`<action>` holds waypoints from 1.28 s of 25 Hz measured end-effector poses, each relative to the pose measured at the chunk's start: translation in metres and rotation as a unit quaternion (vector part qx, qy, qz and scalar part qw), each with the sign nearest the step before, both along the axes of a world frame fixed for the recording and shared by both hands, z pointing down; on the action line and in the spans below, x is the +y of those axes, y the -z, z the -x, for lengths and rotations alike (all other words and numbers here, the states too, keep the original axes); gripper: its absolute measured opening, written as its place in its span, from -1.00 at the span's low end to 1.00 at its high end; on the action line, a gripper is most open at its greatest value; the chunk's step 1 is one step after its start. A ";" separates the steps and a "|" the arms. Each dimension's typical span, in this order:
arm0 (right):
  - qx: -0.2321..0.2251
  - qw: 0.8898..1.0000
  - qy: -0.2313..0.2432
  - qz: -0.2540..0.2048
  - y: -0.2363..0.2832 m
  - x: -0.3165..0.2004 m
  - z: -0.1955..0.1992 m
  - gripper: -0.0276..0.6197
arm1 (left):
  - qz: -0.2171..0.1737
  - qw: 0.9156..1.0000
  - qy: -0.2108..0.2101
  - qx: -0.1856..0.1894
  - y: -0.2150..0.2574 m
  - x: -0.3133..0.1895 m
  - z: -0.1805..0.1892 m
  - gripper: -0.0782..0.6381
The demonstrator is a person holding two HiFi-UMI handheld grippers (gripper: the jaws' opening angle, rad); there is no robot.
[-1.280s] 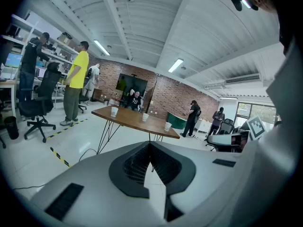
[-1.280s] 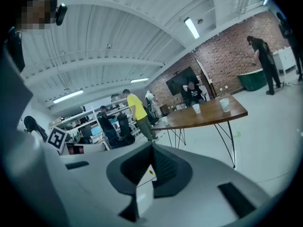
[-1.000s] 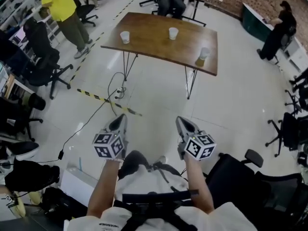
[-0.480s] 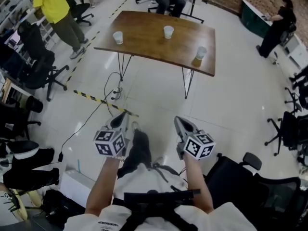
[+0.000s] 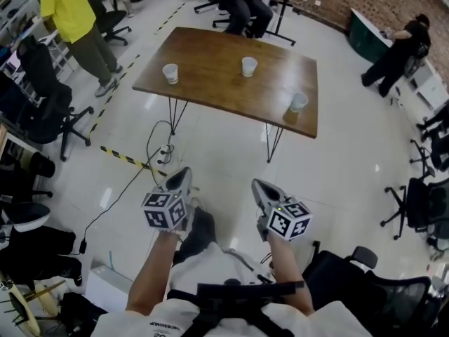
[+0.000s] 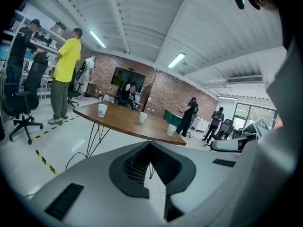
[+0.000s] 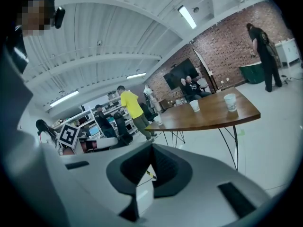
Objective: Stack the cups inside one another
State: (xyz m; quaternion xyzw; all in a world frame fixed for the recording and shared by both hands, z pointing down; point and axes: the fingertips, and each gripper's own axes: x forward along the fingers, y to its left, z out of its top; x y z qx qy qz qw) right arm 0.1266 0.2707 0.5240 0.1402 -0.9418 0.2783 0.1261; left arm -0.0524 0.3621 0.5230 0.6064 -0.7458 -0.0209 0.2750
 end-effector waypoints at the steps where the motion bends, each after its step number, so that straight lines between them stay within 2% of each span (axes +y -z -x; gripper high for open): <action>1: 0.002 1.000 0.003 0.000 0.000 -0.005 0.010 -0.91 | 0.000 1.000 -0.001 0.001 0.000 -0.008 0.009 -0.78; 9: 0.016 1.000 -0.003 -0.008 0.008 -0.061 0.094 -0.91 | 0.011 1.000 -0.012 0.002 0.003 -0.064 0.079 -0.78; 19: 0.026 1.000 -0.003 -0.015 0.007 -0.096 0.194 -0.91 | 0.017 0.999 -0.024 0.020 -0.011 -0.091 0.159 -0.78; 25: 0.036 0.999 0.000 -0.020 0.005 -0.103 0.229 -0.91 | 0.018 0.999 -0.033 0.019 -0.012 -0.102 0.191 -0.78; 32: 0.040 0.999 -0.003 -0.016 0.002 -0.114 0.246 -0.91 | 0.029 0.999 -0.021 0.030 -0.020 -0.105 0.212 -0.78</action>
